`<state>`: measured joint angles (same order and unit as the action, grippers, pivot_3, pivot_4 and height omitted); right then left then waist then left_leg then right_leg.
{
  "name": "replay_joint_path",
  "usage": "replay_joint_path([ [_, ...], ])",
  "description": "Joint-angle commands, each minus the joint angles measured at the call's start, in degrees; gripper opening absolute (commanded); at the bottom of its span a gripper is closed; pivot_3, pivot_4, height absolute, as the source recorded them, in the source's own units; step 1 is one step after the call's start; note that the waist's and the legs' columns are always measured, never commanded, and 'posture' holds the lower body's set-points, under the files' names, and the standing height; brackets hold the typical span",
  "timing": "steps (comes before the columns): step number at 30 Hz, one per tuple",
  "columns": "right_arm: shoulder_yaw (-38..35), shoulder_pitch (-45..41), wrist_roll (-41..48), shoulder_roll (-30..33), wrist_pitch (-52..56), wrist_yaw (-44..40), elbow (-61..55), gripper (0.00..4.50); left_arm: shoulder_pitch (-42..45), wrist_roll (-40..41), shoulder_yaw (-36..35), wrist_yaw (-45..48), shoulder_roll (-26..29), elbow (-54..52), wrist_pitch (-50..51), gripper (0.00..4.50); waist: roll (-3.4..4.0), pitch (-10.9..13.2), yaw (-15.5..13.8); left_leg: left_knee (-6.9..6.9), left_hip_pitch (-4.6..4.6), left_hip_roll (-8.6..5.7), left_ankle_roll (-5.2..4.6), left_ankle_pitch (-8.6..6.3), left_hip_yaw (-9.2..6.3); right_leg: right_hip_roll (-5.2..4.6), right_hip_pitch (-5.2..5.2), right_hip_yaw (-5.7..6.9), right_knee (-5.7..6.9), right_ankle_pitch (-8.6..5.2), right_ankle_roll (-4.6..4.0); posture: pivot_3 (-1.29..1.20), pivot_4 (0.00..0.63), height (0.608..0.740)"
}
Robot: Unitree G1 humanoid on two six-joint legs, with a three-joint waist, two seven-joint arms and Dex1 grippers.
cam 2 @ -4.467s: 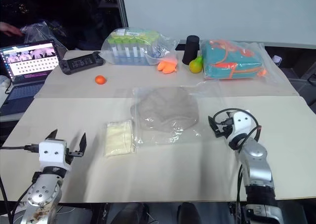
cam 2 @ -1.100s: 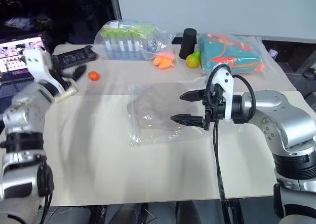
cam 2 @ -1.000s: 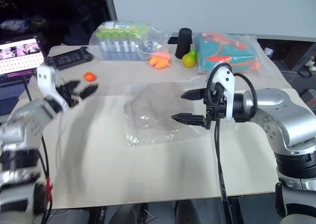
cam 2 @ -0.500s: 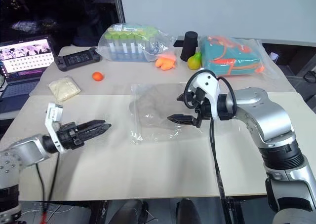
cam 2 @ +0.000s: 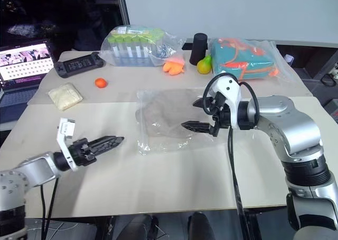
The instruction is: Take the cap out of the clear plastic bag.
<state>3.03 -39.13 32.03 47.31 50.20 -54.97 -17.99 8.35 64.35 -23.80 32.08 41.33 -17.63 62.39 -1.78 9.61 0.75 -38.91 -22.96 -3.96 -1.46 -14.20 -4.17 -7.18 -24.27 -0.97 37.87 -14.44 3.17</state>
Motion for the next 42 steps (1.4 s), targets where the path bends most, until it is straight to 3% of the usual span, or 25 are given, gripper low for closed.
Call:
replay_joint_path([
  [1,-4.21,2.15,5.93,2.40,4.93,-1.44,-5.38,4.50,-0.11,-7.49,0.26,8.40,9.25,-4.75,-6.70,4.46,-0.01,0.00,-0.05,0.00,0.00,-0.01,0.00,0.00,0.01,-0.03,0.01,-0.01,0.00,0.00,0.00,0.00,0.150,0.740],
  [5,-6.11,5.97,13.41,2.32,13.23,0.78,-10.13,4.50,3.39,-12.08,0.87,14.22,16.01,-4.30,-12.28,4.46,0.01,0.01,-0.31,0.07,-0.06,0.11,0.00,0.00,0.00,0.08,0.03,0.06,-0.27,0.05,-0.08,0.00,0.150,0.740],
  [10,-13.30,5.74,28.12,-8.30,27.21,13.19,-9.31,4.50,11.89,-12.54,2.97,16.01,16.73,-2.93,-13.87,4.46,0.00,0.01,-0.24,0.02,-0.03,0.32,0.00,0.00,0.01,0.26,0.10,0.04,-0.32,0.17,-0.24,0.00,0.150,0.740],
  [18,-10.31,4.74,25.20,-9.52,24.83,20.13,-10.66,4.50,11.93,-12.15,4.27,16.09,17.40,-0.76,-8.62,4.46,0.03,0.01,0.15,0.10,-0.06,0.36,0.02,0.01,0.06,0.40,-0.04,0.02,-0.28,0.21,-0.23,0.00,0.150,0.740],
  [21,-4.39,4.04,17.31,-9.13,16.10,19.25,-11.98,4.50,11.30,-3.01,-0.27,10.08,12.68,4.27,0.85,4.46,0.06,0.02,0.29,0.10,0.05,0.43,0.02,0.01,0.14,0.49,-0.01,-0.06,-0.21,0.21,-0.22,0.00,0.150,0.740],
  [24,-3.29,3.56,15.59,-9.21,13.07,18.23,-11.35,4.50,11.40,4.40,-3.18,4.18,7.37,6.64,6.01,4.46,0.05,0.03,0.23,0.04,0.07,0.60,0.03,0.02,0.11,0.67,0.03,0.00,-0.23,0.24,-0.24,0.00,0.150,0.740],
  [28,-3.19,1.48,13.93,-9.91,10.35,17.71,-9.24,4.50,9.16,4.34,2.32,-1.98,-2.13,3.60,5.94,4.46,0.03,0.02,0.01,0.03,0.07,0.57,0.04,0.02,0.11,0.61,0.04,-0.04,-0.24,0.27,-0.23,0.00,0.150,0.740],
  [31,-3.34,0.61,13.29,-9.58,9.34,17.12,-8.39,4.50,10.49,4.12,4.24,-4.15,-5.88,4.35,5.71,4.46,-0.02,0.01,-0.27,0.01,-0.01,0.55,0.07,0.04,0.11,0.60,0.01,-0.03,-0.24,0.29,-0.24,0.00,0.150,0.740],
  [42,-5.46,0.50,12.75,-7.25,8.58,17.09,-8.07,4.50,15.51,-0.86,3.80,-9.13,-7.74,12.73,3.53,4.46,-0.02,0.00,-0.04,0.05,0.02,0.57,0.09,0.05,0.12,0.65,-0.01,-0.09,-0.25,0.31,-0.28,0.00,0.150,0.740],
])
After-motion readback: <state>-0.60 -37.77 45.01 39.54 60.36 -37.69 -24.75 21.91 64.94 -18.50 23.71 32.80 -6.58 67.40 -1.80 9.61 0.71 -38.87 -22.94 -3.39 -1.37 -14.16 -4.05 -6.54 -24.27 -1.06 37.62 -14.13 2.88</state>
